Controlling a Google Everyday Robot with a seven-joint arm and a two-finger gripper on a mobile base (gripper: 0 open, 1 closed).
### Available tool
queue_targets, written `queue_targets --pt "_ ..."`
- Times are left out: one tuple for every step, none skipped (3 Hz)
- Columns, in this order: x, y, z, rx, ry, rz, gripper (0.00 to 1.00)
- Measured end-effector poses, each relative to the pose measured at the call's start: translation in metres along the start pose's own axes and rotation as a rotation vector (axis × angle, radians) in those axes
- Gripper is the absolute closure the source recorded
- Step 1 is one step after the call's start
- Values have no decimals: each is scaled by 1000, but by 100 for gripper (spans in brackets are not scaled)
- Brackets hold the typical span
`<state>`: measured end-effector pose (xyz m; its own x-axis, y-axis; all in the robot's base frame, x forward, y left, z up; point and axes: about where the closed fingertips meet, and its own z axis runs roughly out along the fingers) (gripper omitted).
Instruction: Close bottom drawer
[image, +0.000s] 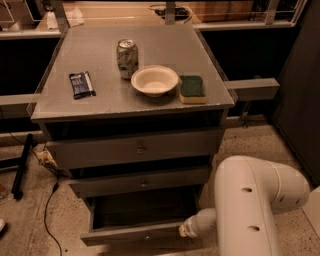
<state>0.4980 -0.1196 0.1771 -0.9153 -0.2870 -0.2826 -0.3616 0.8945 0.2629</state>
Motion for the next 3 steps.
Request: queue_targets --pt "2 1 2 -4 4 0 100" --pt "6 5 6 -16 16 -1 100" --pt "-9 11 7 -20 -15 -8 100"
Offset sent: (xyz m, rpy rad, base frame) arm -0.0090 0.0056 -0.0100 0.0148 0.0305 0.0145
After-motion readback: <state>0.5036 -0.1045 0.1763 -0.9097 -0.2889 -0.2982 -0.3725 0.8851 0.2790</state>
